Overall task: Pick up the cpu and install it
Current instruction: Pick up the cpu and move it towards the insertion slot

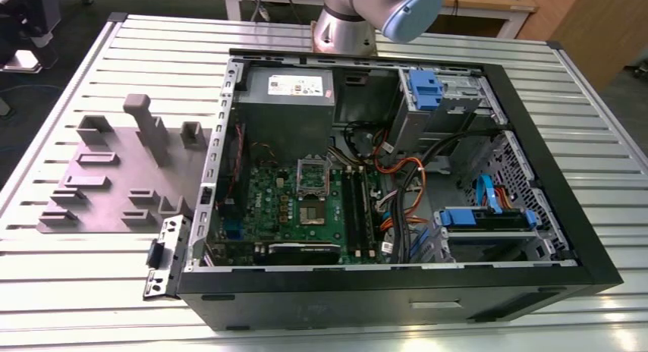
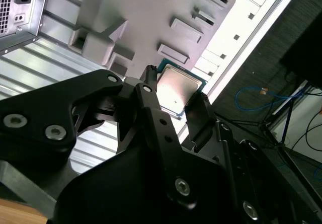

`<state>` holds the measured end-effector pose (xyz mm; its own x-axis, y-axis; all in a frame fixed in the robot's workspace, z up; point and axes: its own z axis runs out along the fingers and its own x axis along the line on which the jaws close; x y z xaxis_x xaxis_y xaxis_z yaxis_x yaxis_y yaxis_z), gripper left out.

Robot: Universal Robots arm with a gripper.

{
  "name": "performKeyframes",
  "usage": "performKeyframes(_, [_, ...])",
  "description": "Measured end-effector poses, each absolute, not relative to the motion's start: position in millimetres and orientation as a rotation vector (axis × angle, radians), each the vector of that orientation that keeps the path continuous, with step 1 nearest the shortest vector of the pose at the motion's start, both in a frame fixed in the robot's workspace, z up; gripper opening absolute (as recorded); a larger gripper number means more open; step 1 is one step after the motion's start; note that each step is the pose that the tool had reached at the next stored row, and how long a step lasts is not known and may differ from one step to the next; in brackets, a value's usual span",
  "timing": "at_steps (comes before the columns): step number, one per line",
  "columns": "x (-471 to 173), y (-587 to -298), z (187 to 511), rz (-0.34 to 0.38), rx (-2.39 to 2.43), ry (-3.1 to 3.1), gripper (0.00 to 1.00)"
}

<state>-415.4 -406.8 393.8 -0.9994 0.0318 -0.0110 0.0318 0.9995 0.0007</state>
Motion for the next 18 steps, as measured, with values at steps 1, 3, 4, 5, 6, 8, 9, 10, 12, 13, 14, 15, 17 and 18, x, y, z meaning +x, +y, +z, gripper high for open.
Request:
performKeyframes(1, [-414.6, -406.8, 393.8, 0.001, 0.050, 3.130, 0.47])
performKeyframes(3, [-413.7, -407.1, 393.8, 0.001, 0.050, 3.130, 0.47])
performKeyframes(4, [-413.4, -407.5, 393.8, 0.001, 0.050, 3.130, 0.47])
performKeyframes(5, [-413.1, -408.1, 393.8, 0.001, 0.051, 3.130, 0.47])
performKeyframes(6, [-412.8, -408.8, 393.8, 0.001, 0.052, 3.130, 0.47])
performKeyframes(8, [-412.2, -410.1, 393.9, 0.001, 0.054, 3.130, 0.47])
performKeyframes(9, [-412.0, -410.4, 393.8, 0.001, 0.055, 3.130, 0.47])
performKeyframes(10, [-412.0, -410.4, 393.9, 0.001, 0.055, 3.130, 0.47])
performKeyframes(12, [-411.9, -410.5, 393.8, 0.001, 0.055, 3.130, 0.47])
performKeyframes(13, [-411.8, -410.5, 393.8, 0.001, 0.055, 3.130, 0.47])
performKeyframes(14, [-411.8, -410.6, 393.8, 0.001, 0.055, 3.130, 0.47])
performKeyframes(15, [-411.4, -410.5, 393.8, 0.001, 0.055, 3.130, 0.47])
performKeyframes(17, [-410.5, -410.5, 393.8, 0.001, 0.055, 3.130, 0.47])
performKeyframes(18, [-410.4, -410.5, 393.8, 0.001, 0.055, 3.130, 0.47])
